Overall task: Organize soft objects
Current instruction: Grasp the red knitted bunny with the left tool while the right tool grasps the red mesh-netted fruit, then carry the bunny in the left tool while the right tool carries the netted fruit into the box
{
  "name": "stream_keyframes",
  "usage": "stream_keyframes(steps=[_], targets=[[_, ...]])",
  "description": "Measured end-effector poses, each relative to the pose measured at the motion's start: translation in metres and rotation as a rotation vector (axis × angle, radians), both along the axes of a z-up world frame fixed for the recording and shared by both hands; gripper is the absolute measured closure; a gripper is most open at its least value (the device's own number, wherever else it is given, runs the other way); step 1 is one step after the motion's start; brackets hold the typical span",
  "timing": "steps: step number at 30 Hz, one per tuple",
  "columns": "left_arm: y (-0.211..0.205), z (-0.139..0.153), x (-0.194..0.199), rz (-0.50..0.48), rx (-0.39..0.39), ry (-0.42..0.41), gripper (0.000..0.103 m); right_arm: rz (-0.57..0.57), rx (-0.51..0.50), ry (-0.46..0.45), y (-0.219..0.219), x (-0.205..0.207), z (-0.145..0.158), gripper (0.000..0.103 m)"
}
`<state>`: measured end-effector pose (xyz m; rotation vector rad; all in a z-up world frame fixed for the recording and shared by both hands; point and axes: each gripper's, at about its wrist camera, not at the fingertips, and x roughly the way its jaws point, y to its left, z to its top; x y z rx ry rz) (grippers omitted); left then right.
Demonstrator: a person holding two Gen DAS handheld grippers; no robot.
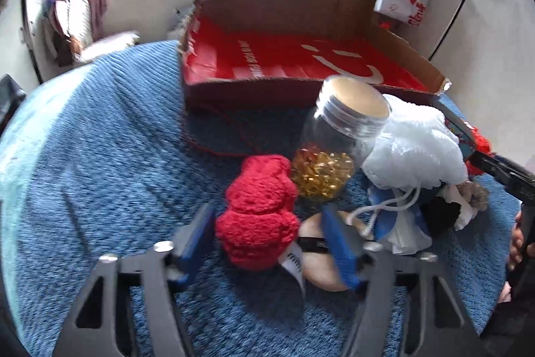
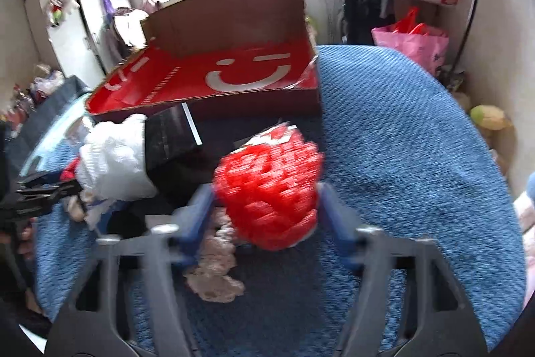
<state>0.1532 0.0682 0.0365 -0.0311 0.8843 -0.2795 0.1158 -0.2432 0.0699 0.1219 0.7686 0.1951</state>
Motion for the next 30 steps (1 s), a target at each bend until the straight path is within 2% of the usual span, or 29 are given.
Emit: stream_keyframes(steps=[1, 3, 10, 21, 30], targets=[[0.001, 0.0, 0.0, -0.004, -0.012, 0.002, 0.056, 0.009, 0.006, 0.001, 0.0, -0.001, 0.0, 0.054], [0.002, 0.001, -0.003, -0.005, -0.018, -0.007, 0.058, 0.012, -0.013, -0.015, 0.002, -0.004, 0.002, 0.057], [0.005, 0.008, -0.026, 0.004, 0.016, -0.053, 0.058, 0.008, -0.032, -0.056, 0.005, -0.017, 0.01, 0.058], [0.018, 0.017, -0.049, 0.025, 0.003, -0.078, 0.058, 0.022, -0.023, -0.086, 0.009, -0.037, 0.019, 0.058], [0.025, 0.024, -0.035, 0.03, 0.018, -0.074, 0.059, 0.01, -0.044, -0.073, -0.001, -0.026, 0.019, 0.058]])
